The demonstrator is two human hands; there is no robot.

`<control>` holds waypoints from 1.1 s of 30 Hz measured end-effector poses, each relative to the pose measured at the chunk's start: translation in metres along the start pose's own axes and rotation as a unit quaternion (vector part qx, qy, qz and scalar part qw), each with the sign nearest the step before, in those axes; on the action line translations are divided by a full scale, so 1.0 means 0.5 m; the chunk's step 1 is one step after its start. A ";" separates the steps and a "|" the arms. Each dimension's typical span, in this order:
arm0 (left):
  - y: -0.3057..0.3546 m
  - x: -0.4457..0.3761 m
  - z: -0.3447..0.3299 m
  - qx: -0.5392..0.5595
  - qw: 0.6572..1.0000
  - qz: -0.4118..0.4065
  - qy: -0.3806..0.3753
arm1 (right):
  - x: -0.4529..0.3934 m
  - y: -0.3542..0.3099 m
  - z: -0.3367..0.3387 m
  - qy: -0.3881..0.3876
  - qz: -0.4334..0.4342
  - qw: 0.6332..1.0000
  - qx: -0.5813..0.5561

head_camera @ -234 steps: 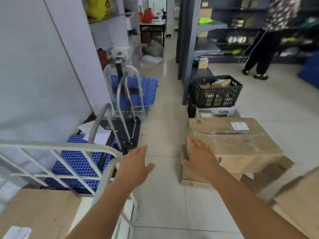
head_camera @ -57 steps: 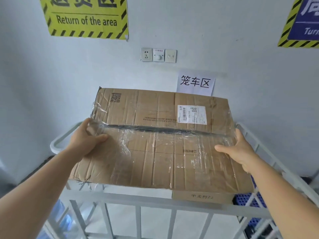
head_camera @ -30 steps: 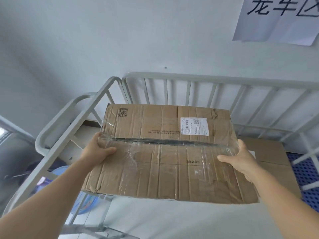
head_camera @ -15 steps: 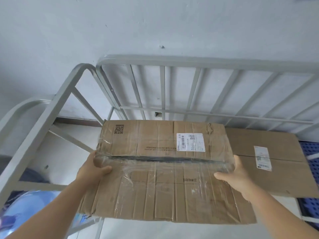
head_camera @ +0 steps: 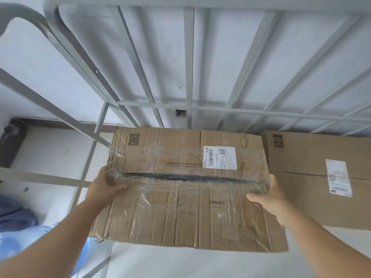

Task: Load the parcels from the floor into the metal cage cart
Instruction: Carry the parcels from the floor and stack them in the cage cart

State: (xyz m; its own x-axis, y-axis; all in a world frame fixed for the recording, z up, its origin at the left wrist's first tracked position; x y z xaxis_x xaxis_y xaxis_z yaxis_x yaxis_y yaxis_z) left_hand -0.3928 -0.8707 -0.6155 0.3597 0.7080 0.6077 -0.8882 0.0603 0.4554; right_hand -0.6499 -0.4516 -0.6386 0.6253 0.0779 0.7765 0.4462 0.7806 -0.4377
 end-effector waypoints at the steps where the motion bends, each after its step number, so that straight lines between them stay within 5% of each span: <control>1: -0.006 -0.016 -0.008 0.001 1.000 0.004 0.002 | -0.019 -0.003 -0.006 0.003 0.003 1.000 0.008; 25: 0.017 -0.234 -0.135 -0.077 0.996 -0.041 0.032 | -0.238 -0.015 -0.053 0.069 0.030 0.992 0.100; 33: 0.052 -0.127 -0.165 -0.252 0.965 -0.066 0.006 | -0.154 -0.040 -0.063 0.069 0.074 0.956 0.274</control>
State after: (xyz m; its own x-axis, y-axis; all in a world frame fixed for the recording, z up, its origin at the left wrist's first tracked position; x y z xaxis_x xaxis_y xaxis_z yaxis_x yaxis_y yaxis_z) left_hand -0.4622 -0.8561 -0.6962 0.4785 0.6785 0.5573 -0.8622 0.4832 0.1520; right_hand -0.6868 -0.4926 -0.7039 0.7512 0.1594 0.6405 -0.0320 0.9781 -0.2058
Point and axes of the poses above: each hand's wrist, its own x-axis away from the middle knuckle, its own z-axis out of the back of the hand, y = z × x, the point moved 6 cm from there along -x, towards the middle knuckle, and after that the axes turned 3 degrees about -y, right-handed, at the moved point
